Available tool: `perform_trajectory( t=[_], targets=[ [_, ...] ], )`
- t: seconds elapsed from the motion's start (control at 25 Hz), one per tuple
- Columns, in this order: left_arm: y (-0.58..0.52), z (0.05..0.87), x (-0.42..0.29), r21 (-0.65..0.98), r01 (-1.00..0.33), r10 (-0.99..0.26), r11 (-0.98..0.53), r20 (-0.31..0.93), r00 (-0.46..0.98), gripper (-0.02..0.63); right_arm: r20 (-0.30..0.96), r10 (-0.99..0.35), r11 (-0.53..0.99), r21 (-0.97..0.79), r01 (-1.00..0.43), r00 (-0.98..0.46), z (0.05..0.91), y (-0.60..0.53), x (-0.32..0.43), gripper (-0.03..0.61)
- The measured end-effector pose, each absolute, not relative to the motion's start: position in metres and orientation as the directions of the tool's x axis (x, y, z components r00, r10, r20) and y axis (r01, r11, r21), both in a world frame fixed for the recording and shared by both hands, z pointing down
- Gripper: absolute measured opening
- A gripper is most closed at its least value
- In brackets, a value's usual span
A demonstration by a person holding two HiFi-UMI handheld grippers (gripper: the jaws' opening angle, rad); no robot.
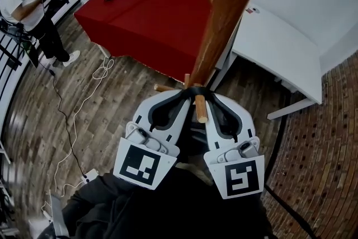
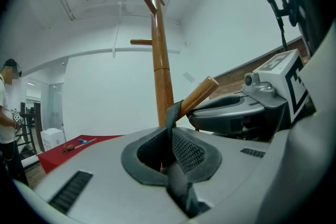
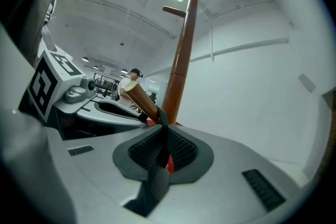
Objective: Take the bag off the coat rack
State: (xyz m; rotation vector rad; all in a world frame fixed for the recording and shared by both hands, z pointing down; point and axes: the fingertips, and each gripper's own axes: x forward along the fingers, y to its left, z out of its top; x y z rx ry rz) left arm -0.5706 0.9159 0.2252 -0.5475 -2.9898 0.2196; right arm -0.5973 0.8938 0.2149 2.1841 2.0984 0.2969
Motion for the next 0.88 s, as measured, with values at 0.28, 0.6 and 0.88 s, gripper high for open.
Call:
perform_trajectory(
  t=[0.28,0.6,0.88],
  targets=[
    [0.893,0.211,-0.553,-0.187,0.307,0.318,0.933,0.032,-0.948,0.037,0.028,0.999,0.024,0.221,0.975,-0.031,0.201,0.870,-0.582,0.034],
    [0.860,0.193,-0.530,-0.214,0.252,0.256,0.944,-0.009,-0.967,0.037,-0.025,0.994,0.111,0.245,0.963,-0.109,0.182,0.834,-0.560,0.034],
    [0.834,0.194,-0.514,-0.205,0.179,0.181,0.962,-0.009,-0.983,0.037,-0.037,0.981,0.192,0.243,0.951,-0.189,0.182,0.805,-0.543,0.034]
  ],
)
